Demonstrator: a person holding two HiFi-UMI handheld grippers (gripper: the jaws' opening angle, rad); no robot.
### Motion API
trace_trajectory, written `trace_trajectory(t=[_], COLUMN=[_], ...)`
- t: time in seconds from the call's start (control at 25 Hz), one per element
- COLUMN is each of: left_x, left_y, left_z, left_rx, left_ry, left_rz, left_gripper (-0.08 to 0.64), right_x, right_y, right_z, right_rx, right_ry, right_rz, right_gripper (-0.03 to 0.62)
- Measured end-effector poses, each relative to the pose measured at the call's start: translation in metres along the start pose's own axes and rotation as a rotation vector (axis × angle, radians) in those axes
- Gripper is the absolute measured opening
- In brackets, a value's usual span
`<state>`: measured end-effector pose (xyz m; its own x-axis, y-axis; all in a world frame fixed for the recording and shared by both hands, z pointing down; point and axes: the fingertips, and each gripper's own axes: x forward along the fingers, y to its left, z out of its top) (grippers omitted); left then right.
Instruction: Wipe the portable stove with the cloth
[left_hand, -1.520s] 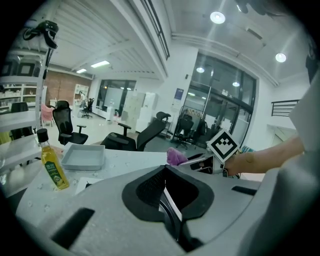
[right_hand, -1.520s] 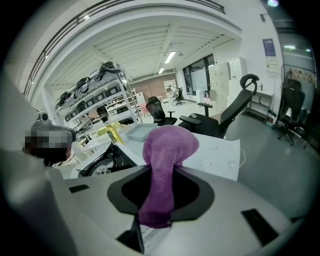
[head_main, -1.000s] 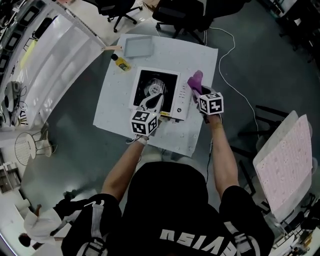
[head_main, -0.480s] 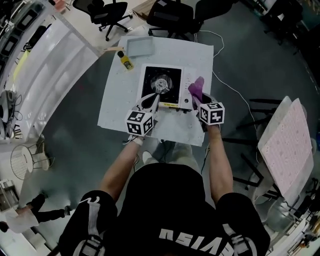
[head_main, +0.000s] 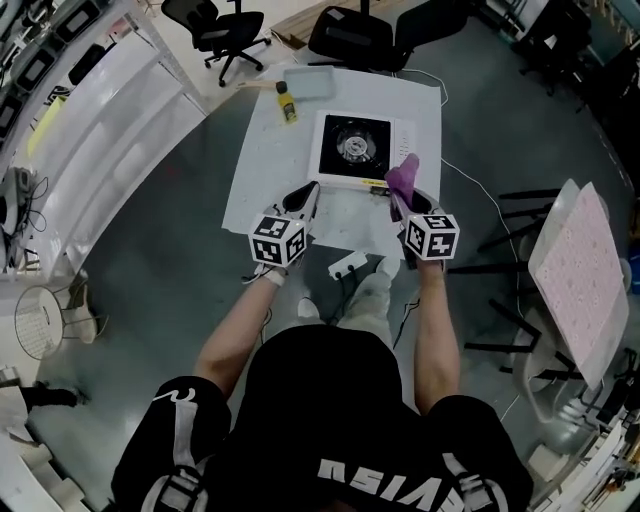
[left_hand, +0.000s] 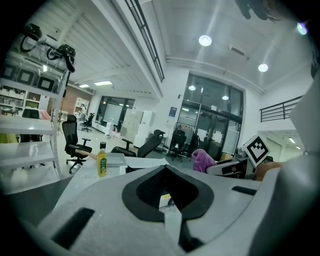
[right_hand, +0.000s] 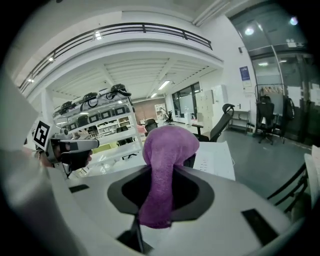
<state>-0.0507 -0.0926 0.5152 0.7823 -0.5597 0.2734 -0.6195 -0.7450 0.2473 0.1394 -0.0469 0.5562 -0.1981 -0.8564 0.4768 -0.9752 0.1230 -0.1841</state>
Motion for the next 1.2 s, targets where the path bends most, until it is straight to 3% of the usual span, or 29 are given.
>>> trace_trajectory(t=[0.52,1.2], left_x=[-0.097,-0.114], left_y=[0.031,0.103], left_z=[-0.012,-0.049], left_rx=[-0.010,-0.078], left_ry=[-0.046,-0.020], left_rz=[0.045,0.155], left_gripper=[0.006,0.006], right_x=[-0.012,0.086], right_y=[0.089,0.153], right_z=[-0.008,-0.036], right_rx=[-0.056,-0.148], right_ry=[-0.012,0.135], right_rz=[0.024,0.170], right_gripper=[0.104,0.104])
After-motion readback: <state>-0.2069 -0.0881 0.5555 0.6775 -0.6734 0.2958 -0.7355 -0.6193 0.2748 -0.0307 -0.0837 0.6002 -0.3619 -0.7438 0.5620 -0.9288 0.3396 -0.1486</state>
